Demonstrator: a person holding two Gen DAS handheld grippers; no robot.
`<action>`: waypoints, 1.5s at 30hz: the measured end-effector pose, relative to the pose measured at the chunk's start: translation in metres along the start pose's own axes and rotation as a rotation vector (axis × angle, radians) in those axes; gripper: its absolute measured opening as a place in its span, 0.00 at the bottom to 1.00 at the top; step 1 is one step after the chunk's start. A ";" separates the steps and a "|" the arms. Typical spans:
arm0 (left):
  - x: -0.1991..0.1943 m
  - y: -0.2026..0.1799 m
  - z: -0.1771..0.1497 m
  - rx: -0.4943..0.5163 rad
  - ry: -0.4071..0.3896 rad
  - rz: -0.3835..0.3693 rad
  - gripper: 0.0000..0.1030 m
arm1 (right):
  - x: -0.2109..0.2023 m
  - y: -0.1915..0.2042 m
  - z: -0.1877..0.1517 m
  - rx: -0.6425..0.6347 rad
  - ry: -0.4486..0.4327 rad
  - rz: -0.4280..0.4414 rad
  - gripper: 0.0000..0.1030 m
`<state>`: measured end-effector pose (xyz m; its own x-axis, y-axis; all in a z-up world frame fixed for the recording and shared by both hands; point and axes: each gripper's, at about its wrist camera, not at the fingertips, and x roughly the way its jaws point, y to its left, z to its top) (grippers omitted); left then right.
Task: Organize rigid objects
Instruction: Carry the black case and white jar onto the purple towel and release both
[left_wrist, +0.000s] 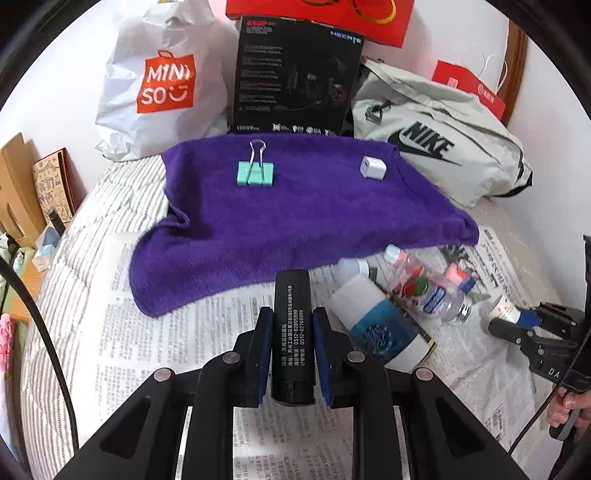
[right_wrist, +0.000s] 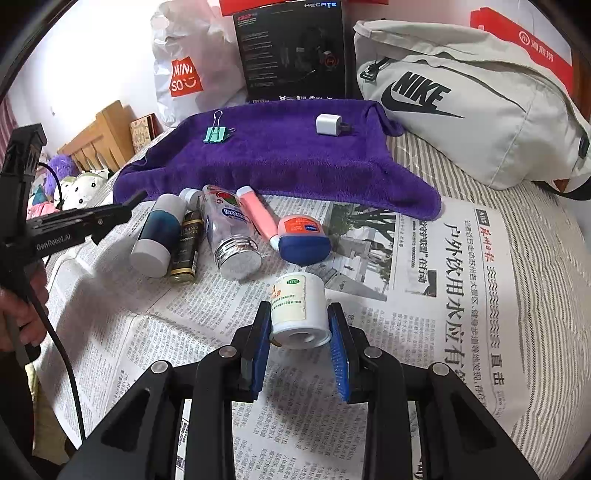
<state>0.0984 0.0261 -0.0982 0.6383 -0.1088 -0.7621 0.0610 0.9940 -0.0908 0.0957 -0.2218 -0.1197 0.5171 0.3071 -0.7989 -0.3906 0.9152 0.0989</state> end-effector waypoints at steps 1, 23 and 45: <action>-0.002 0.000 0.004 -0.001 -0.006 -0.002 0.20 | -0.001 0.000 0.002 -0.002 0.004 0.003 0.29; 0.015 0.026 0.077 -0.023 -0.023 0.017 0.20 | -0.005 -0.008 0.099 -0.026 -0.092 0.048 0.29; 0.107 0.050 0.104 -0.073 0.096 0.057 0.20 | 0.121 -0.036 0.175 -0.027 0.054 -0.064 0.29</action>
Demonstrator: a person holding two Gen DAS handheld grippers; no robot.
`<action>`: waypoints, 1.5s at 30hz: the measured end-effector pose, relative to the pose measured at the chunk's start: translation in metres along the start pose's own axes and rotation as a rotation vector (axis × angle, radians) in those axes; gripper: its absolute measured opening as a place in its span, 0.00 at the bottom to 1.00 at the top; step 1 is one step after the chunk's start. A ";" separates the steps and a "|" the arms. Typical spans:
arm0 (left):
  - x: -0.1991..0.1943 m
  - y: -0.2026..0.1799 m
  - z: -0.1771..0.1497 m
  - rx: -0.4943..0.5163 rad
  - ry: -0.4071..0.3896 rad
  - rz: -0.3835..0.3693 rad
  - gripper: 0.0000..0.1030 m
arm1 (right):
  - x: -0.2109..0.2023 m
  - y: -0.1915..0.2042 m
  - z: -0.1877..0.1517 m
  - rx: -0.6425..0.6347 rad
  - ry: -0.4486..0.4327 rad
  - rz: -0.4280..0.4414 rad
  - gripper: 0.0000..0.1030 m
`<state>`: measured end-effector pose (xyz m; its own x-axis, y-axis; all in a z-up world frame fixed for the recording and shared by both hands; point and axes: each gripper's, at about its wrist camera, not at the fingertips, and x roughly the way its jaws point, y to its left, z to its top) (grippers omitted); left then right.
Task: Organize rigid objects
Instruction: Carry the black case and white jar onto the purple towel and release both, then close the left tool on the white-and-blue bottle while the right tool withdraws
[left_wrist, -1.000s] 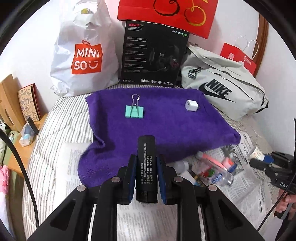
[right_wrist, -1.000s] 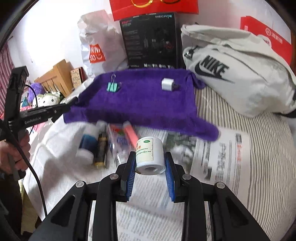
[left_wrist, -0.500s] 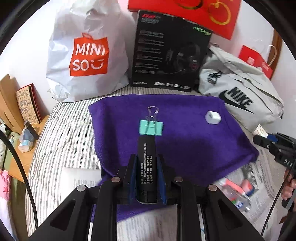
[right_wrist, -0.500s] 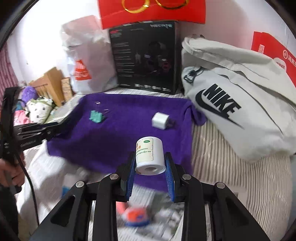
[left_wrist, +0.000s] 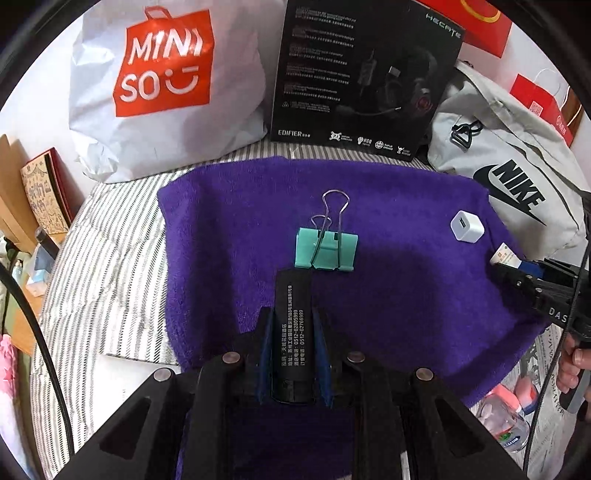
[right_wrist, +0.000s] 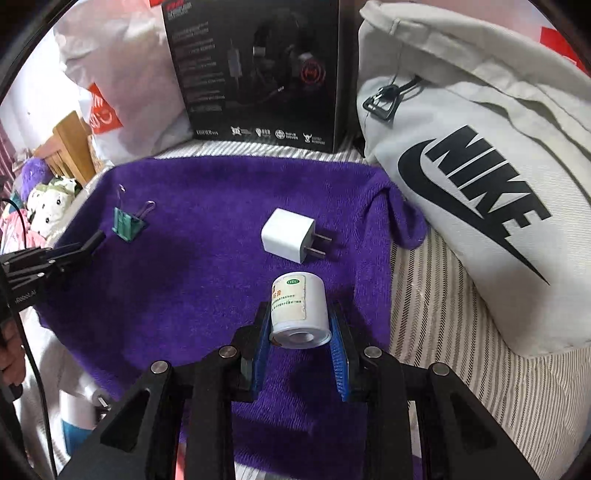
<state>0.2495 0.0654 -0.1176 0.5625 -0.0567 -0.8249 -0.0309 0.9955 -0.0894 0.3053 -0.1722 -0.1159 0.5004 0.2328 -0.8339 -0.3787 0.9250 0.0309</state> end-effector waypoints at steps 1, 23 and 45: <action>0.002 0.000 0.000 0.002 0.011 -0.008 0.20 | 0.003 0.000 0.000 0.001 0.004 -0.007 0.29; -0.002 -0.009 -0.007 0.020 0.069 0.002 0.43 | 0.007 0.025 -0.009 -0.139 0.075 0.055 0.62; -0.072 -0.081 -0.114 -0.043 0.077 -0.169 0.45 | -0.104 0.024 -0.129 0.077 -0.048 0.070 0.62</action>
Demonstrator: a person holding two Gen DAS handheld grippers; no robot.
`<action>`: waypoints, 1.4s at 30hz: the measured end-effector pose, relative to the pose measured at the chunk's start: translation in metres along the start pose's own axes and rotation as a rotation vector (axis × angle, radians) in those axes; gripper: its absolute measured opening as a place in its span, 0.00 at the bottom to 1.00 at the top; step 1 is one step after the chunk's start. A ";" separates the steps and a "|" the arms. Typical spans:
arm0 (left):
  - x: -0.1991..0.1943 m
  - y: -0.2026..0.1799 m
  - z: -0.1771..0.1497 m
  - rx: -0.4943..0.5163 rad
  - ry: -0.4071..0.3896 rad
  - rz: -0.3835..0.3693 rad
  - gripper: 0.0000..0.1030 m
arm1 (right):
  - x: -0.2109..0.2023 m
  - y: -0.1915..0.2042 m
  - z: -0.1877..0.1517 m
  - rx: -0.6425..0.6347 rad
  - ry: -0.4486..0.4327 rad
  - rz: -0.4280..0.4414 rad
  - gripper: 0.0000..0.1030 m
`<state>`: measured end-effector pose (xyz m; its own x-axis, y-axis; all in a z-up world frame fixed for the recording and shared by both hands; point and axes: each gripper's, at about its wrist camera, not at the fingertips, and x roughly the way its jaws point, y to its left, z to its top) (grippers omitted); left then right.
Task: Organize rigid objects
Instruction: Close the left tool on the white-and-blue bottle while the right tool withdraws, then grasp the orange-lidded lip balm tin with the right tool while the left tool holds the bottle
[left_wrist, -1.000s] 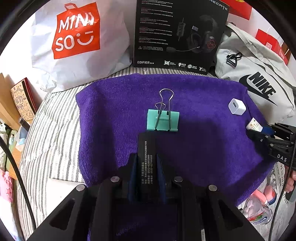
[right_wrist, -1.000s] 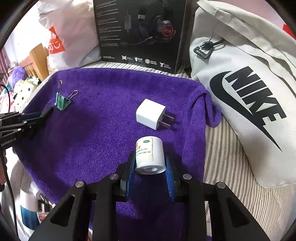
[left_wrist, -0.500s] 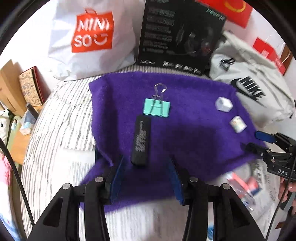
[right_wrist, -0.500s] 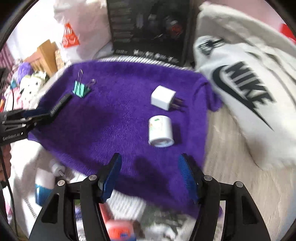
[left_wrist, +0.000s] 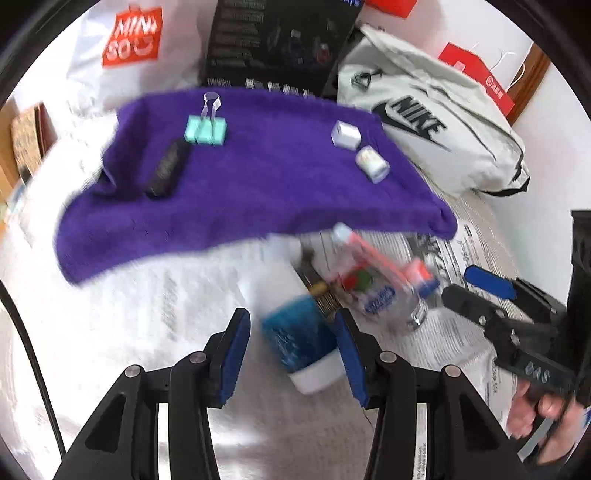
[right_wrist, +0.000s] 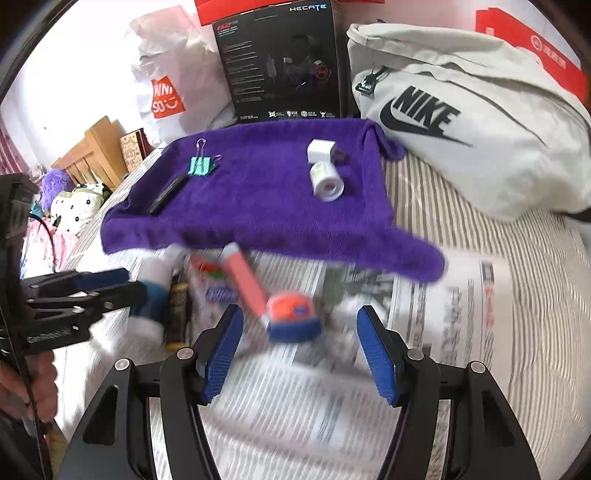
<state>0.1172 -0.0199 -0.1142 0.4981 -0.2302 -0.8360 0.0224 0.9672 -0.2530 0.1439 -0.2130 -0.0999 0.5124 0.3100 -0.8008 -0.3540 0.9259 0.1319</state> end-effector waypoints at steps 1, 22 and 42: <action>0.004 -0.002 -0.003 0.000 0.004 -0.002 0.45 | -0.001 0.002 -0.005 0.005 0.000 0.002 0.62; 0.004 0.000 -0.035 0.180 -0.126 0.209 0.50 | 0.007 0.013 -0.025 -0.096 -0.043 -0.062 0.62; 0.004 0.010 -0.016 0.188 0.004 0.149 0.37 | 0.042 -0.010 0.003 0.025 0.024 0.025 0.43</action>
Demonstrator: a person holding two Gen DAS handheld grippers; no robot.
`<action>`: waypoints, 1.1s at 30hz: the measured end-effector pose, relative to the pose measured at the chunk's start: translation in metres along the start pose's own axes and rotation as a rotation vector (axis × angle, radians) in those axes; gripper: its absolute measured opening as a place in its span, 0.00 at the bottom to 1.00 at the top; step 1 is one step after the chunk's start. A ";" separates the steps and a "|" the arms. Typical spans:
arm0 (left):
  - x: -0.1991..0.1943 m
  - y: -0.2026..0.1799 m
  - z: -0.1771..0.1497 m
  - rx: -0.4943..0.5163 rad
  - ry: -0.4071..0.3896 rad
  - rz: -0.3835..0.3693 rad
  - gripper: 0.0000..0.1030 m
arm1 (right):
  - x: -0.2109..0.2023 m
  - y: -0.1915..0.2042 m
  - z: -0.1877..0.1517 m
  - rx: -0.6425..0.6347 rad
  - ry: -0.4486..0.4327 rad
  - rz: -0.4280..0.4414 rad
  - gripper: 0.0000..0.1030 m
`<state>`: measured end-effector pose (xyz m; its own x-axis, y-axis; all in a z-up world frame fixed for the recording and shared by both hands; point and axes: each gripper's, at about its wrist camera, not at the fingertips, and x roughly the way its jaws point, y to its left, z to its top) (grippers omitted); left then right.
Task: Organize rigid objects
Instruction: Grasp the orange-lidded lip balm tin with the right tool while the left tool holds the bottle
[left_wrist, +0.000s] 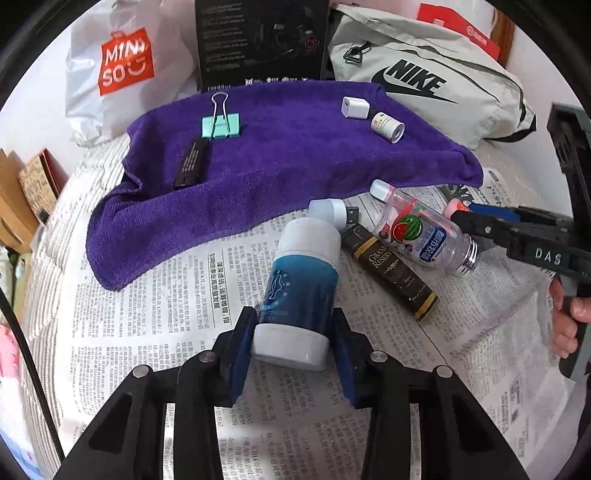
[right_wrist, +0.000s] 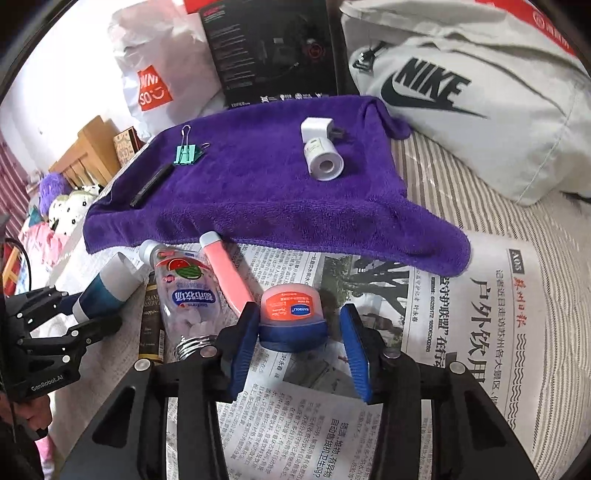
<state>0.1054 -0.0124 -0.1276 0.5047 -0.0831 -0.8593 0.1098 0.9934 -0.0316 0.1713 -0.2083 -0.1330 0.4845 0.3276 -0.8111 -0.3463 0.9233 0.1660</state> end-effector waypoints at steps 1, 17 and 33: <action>0.000 0.001 0.001 -0.003 0.009 -0.008 0.37 | 0.000 -0.001 0.001 -0.003 0.006 0.006 0.43; 0.003 0.013 0.009 -0.049 0.039 -0.062 0.37 | 0.001 0.004 -0.005 -0.134 0.024 -0.020 0.37; 0.008 0.000 0.014 0.043 0.002 -0.004 0.35 | 0.000 0.006 -0.006 -0.160 -0.018 -0.033 0.37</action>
<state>0.1216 -0.0138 -0.1267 0.5021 -0.0870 -0.8604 0.1489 0.9888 -0.0132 0.1649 -0.2042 -0.1357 0.5113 0.3023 -0.8045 -0.4525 0.8905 0.0470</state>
